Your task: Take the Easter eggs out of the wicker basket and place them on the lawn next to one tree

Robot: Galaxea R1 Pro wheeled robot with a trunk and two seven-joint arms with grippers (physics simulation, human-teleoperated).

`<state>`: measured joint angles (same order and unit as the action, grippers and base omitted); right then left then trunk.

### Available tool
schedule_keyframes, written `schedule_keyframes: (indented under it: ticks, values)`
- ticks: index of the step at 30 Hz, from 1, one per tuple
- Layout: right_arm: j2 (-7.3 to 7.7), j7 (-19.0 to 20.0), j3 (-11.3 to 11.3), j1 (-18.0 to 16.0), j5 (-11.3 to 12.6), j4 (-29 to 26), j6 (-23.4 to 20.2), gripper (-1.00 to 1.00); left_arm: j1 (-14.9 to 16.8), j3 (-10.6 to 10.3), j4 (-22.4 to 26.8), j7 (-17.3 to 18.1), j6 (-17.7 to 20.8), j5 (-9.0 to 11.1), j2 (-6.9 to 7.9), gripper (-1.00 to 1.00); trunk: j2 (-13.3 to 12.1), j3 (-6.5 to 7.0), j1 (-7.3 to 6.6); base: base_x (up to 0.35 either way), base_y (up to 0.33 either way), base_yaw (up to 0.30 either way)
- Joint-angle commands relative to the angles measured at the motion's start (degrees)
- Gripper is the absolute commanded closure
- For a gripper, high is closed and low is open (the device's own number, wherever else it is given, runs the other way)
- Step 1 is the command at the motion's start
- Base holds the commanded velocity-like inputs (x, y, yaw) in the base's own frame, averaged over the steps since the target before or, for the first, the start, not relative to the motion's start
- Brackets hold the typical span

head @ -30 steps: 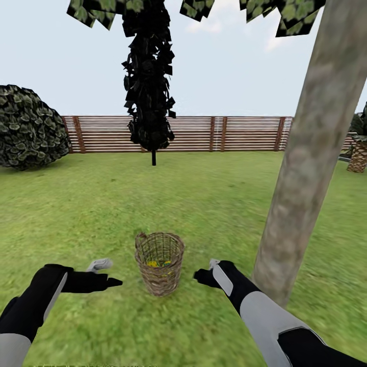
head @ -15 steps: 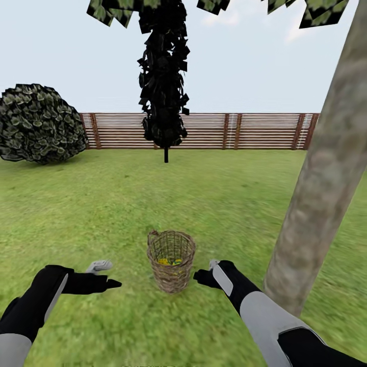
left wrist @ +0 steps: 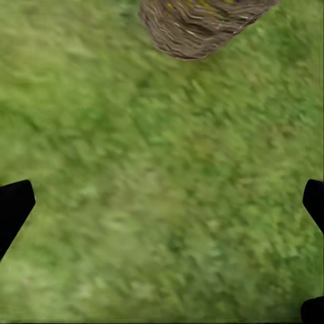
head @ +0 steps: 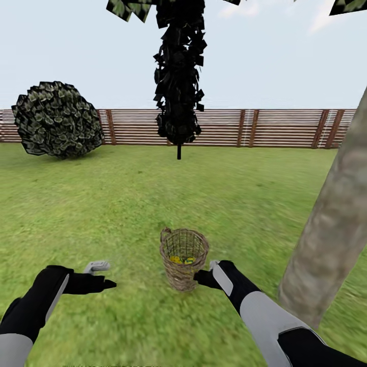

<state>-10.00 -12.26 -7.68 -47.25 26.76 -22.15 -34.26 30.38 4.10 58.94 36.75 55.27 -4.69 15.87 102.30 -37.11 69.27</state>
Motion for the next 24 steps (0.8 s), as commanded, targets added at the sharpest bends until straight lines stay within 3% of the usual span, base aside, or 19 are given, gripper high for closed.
schedule_keyframes:
  ticks: [1, 3, 5, 9, 15, 17, 24]
  values:
    - [0.0, -0.7, -0.2, 0.0, 0.4, -0.1, -0.2, -1.0, 0.0, 0.1, 0.0, -3.4, -0.7, -0.5, -0.16, -1.0, 0.0, -0.14, 0.0, 0.029, 0.018, 0.179]
    - [0.0, -1.6, -0.2, 0.0, 0.4, -0.1, -0.2, -1.0, 0.0, 0.1, -0.6, -13.5, -3.1, -0.3, -1.03, -1.0, 0.0, -0.29, 0.0, 0.015, 0.009, 0.178]
    - [0.0, -2.6, -0.2, 0.0, 0.4, -0.1, -0.1, -1.0, 0.0, 0.1, -1.6, -24.2, -5.1, 0.1, -3.14, -1.0, 0.0, -0.44, 0.0, 0.006, 0.004, 0.178]
    - [0.0, -4.1, -0.3, 0.0, 0.4, -0.5, -0.1, -1.0, 0.0, 0.2, -2.4, -34.4, -6.7, 0.4, -6.44, -1.0, 0.0, -0.73, 0.0, 0.007, 0.003, 0.179]
    - [0.0, -5.0, -0.4, 0.0, 0.4, -2.0, -0.1, -1.0, 0.0, 0.3, -2.6, -36.3, -7.1, 0.6, -7.17, -1.0, 0.0, -1.03, 0.0, 0.146, 0.116, 0.119]
    - [0.0, -5.0, -0.4, 0.0, 0.4, -2.1, 0.0, -1.0, 0.0, 0.5, -2.6, -35.2, -7.1, 0.6, -7.11, -1.0, 0.0, -1.05, 0.0, 0.198, 0.161, 0.027]
    - [0.0, -5.0, -0.4, 0.0, 0.4, -2.3, 0.1, -1.0, -0.1, 0.6, -2.7, -26.3, -7.0, 0.2, -6.82, -1.0, 0.0, -1.08, 0.0, 0.087, 0.041, 0.006]
